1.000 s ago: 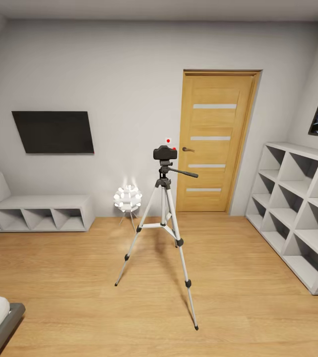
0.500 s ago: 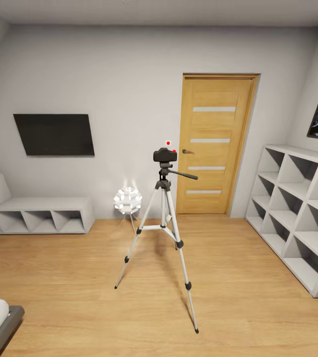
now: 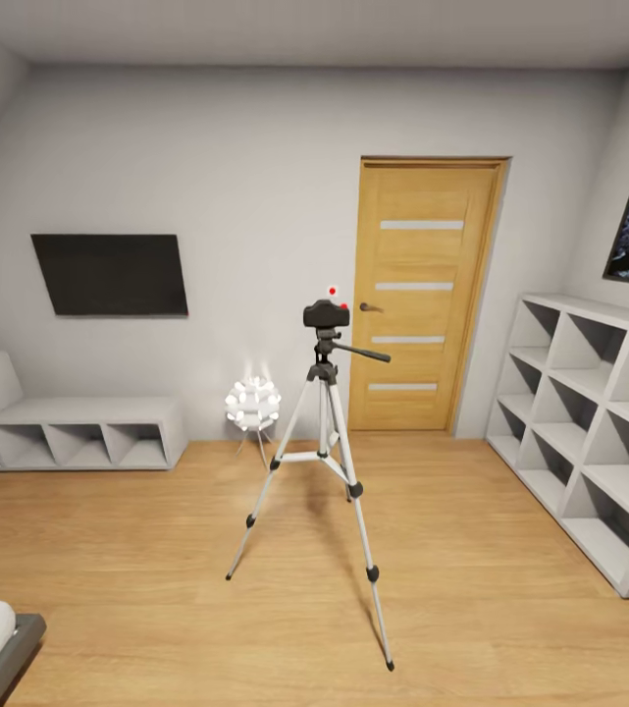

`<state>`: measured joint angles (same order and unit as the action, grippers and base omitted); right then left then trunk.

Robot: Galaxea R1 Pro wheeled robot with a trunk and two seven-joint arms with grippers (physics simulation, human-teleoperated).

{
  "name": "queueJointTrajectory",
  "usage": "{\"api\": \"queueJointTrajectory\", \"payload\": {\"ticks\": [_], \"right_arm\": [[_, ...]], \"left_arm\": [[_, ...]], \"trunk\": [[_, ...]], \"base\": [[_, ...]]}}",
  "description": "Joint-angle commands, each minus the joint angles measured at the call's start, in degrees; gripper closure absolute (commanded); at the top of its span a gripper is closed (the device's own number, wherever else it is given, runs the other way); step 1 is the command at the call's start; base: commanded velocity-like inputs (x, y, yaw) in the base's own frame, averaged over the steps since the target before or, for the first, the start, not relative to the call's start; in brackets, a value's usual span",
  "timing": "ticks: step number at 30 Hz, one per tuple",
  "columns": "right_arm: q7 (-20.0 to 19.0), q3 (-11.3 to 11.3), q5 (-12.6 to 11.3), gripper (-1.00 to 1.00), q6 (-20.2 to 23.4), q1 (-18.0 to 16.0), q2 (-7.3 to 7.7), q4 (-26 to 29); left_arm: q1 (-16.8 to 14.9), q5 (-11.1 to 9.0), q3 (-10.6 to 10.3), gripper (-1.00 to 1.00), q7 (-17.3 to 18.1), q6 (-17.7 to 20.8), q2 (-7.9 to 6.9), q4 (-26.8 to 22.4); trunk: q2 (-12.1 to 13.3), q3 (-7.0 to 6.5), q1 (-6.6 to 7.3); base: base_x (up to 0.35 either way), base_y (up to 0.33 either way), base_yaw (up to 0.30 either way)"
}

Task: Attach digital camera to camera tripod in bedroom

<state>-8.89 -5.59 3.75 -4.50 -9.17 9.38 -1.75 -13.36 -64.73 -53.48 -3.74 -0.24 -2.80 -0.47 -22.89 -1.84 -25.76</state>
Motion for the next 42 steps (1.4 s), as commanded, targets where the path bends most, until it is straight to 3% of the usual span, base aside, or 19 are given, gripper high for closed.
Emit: {"api": "queueJointTrajectory", "payload": {"ticks": [1,42], "right_arm": [[-0.2,-0.5,0.4,-1.0,-0.3,-0.1,0.03,-0.2],[-0.2,-0.5,0.5,-1.0,-0.2,-0.1,-0.06,-0.2]], "left_arm": [[0.0,-0.4,-0.5,-1.0,-0.2,0.0,-0.01,-0.1],[0.0,-0.4,-0.5,-1.0,-0.2,0.0,-0.01,-0.1]], "trunk": [[0.0,-0.07,-0.02],[0.0,-0.39,-0.02]], "base": [[0.0,0.0,0.0],[0.0,0.0,0.0]]}}
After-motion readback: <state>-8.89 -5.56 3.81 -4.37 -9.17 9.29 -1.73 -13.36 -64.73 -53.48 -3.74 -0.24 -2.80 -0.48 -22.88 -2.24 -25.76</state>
